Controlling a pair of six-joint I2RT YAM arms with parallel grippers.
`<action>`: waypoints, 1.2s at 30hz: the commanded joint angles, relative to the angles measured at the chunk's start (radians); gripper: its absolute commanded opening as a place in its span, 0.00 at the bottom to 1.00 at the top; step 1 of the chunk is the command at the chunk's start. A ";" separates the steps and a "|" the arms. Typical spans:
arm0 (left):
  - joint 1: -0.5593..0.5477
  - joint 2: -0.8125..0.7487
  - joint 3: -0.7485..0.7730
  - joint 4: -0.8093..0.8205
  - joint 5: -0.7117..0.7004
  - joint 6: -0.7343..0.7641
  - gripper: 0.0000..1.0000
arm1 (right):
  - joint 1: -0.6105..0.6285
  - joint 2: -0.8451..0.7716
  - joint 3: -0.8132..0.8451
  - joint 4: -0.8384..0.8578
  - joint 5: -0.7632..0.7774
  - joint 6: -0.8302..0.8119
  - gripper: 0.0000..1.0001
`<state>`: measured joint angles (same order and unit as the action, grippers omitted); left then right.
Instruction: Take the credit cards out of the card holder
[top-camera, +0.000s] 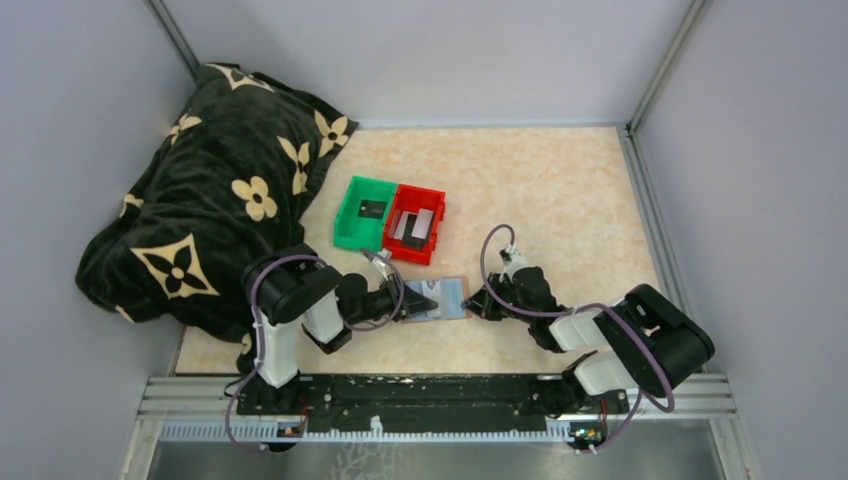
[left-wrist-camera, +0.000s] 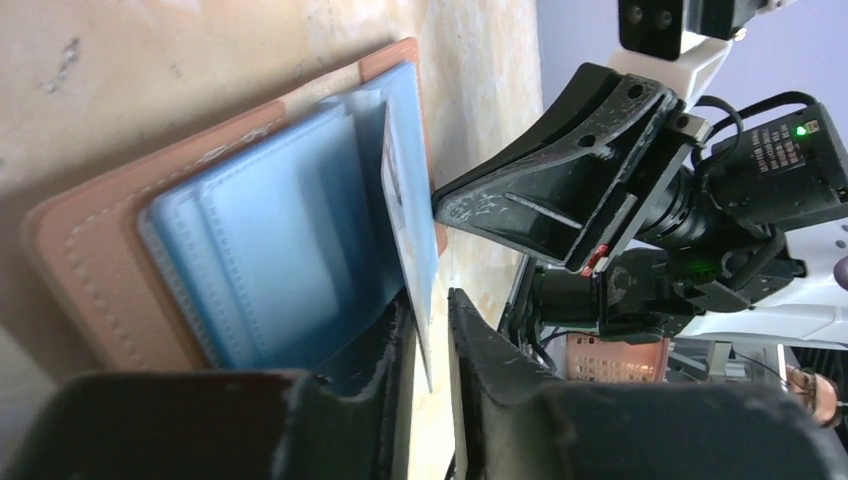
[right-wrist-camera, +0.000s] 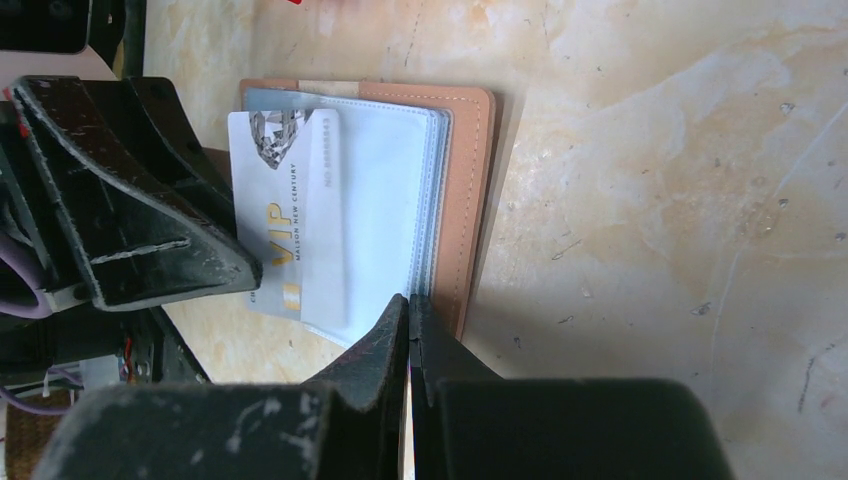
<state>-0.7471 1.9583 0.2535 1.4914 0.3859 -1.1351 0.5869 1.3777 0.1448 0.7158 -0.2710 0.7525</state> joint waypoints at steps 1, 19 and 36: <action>0.016 0.039 -0.025 0.149 0.009 -0.026 0.18 | 0.005 0.036 -0.007 -0.065 0.009 -0.028 0.00; 0.094 -0.307 -0.081 -0.157 0.016 0.167 0.00 | 0.005 0.047 0.002 -0.037 -0.013 -0.031 0.00; 0.129 -0.209 0.032 0.194 0.428 -0.002 0.00 | 0.001 -0.381 -0.019 0.157 -0.204 0.046 0.34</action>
<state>-0.6212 1.6619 0.2546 1.4391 0.6910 -1.0248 0.5869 1.0969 0.0677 0.9108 -0.4442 0.8310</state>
